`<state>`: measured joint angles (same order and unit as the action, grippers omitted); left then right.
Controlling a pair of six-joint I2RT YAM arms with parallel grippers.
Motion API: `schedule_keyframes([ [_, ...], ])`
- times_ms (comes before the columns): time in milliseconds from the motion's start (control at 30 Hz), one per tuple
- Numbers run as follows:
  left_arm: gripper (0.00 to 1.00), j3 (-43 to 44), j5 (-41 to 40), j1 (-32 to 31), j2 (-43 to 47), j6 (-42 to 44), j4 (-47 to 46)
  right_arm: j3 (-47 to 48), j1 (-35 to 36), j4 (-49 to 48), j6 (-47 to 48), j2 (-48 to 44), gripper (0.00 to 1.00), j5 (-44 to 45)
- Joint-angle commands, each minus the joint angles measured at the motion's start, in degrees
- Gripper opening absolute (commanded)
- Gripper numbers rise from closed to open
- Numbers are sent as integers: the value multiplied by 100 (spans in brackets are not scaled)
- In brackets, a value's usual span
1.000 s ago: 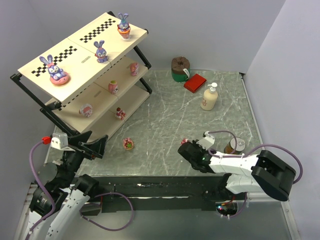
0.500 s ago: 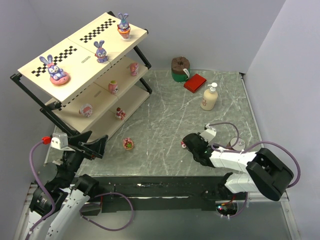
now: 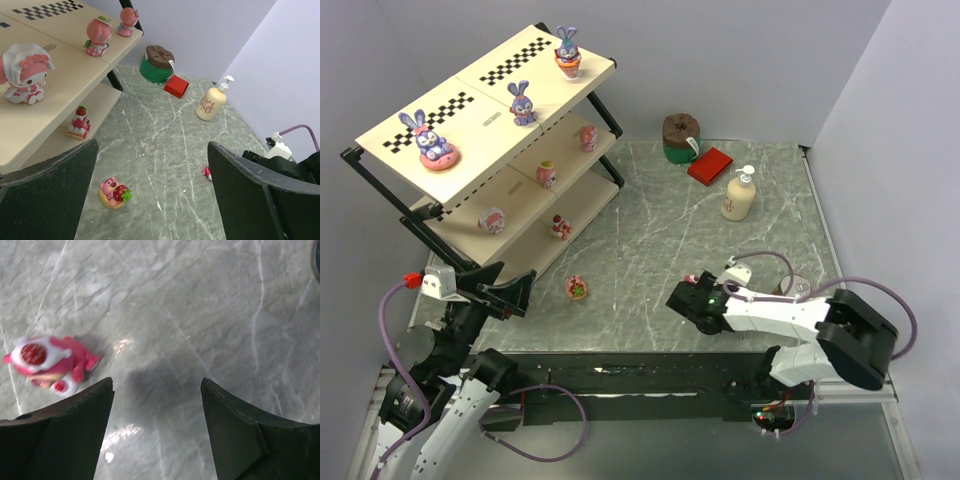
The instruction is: Place and organize the plastic toys onto the shelf
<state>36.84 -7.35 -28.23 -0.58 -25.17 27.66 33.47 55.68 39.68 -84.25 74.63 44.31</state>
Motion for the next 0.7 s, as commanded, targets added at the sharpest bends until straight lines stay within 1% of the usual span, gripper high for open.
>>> schedule_keyframes([
  [0,96,-10,32,2,735,21,-173,607,276,681,-549,682,79,420],
  [233,96,-10,24,2,735,3,-165,1328,347,505,-364,1571,80,508],
  [300,96,-10,32,2,726,3,-173,1521,295,444,-286,1809,82,552],
  [333,96,-19,41,2,726,12,-173,1565,259,340,-50,1879,82,526],
  [467,96,-19,41,2,726,12,-173,1540,92,-380,408,2038,83,324],
  [567,96,-19,50,2,708,12,-173,1557,75,-479,515,2117,87,209],
  [600,96,-19,59,2,700,29,-173,1618,66,-435,497,2143,91,192],
  [667,96,-10,67,2,682,21,-182,1688,48,-382,453,2213,96,235],
])
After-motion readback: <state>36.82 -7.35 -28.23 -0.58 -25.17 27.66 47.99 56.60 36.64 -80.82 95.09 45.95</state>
